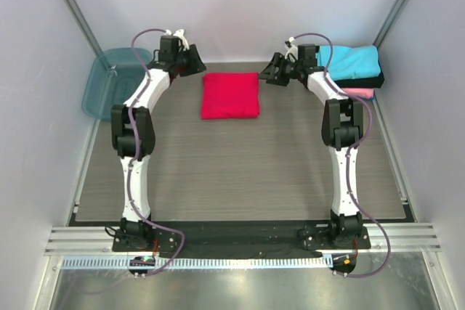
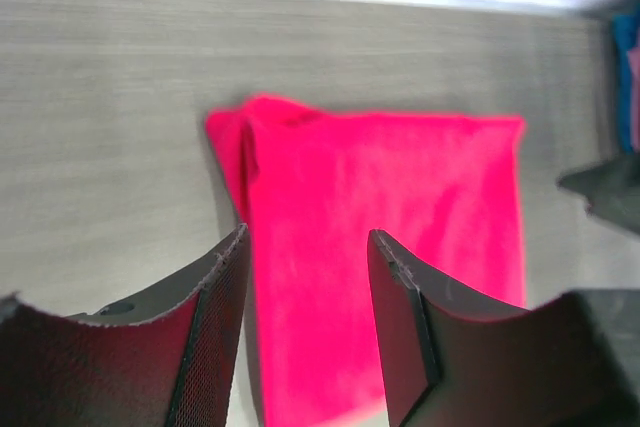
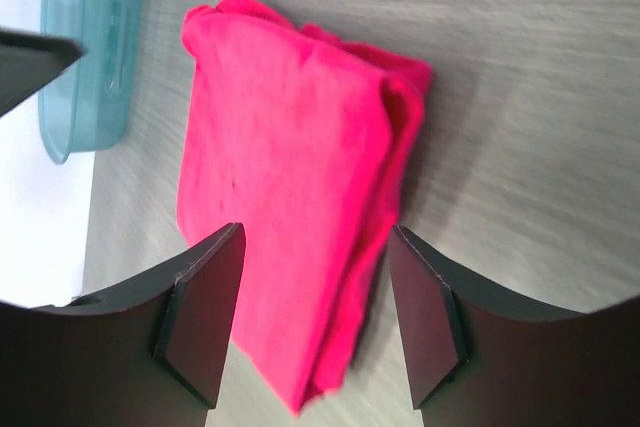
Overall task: Fold and stack the t-shirts
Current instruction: Neatly place the folded tshirt to the corner, then reset both grippers
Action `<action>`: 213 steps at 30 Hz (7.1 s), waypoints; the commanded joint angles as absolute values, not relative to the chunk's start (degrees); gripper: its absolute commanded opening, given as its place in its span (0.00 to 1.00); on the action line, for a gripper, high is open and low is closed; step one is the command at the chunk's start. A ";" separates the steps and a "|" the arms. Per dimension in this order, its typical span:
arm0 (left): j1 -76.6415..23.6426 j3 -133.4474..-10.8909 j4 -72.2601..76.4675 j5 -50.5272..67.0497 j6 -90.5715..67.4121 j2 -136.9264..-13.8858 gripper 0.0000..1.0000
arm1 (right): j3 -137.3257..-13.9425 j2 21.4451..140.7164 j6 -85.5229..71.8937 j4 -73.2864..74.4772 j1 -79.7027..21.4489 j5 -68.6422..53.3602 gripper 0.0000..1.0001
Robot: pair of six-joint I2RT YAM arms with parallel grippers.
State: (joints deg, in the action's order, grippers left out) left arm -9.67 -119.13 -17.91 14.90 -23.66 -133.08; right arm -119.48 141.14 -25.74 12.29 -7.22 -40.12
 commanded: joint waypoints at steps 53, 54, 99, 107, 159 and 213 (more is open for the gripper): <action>-11.78 -106.26 -20.21 48.78 -23.73 -130.79 0.42 | -118.56 154.08 -40.09 -0.80 -13.27 -54.75 0.01; -11.34 -106.35 -20.48 48.78 -23.38 -130.09 0.42 | -118.91 153.46 -37.82 -0.36 -12.84 -54.76 0.01; -12.13 -112.85 -25.05 44.38 -12.83 -130.08 0.43 | -150.21 126.04 27.86 46.06 1.04 -14.94 0.01; -14.50 -113.03 -24.96 44.03 -12.66 -130.17 0.43 | -151.35 125.24 28.56 44.83 5.53 -13.89 0.01; -18.02 -108.81 -29.36 40.34 -6.86 -126.56 0.44 | -152.05 136.76 31.11 10.12 11.70 16.69 0.56; -18.90 -109.42 -33.66 30.59 -0.26 -123.84 0.49 | -135.79 136.67 11.86 25.93 21.01 -7.65 0.83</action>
State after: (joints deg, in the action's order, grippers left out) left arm -18.81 -109.25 -33.47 30.52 -1.02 -124.97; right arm -134.04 139.87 9.87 25.80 21.12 -9.10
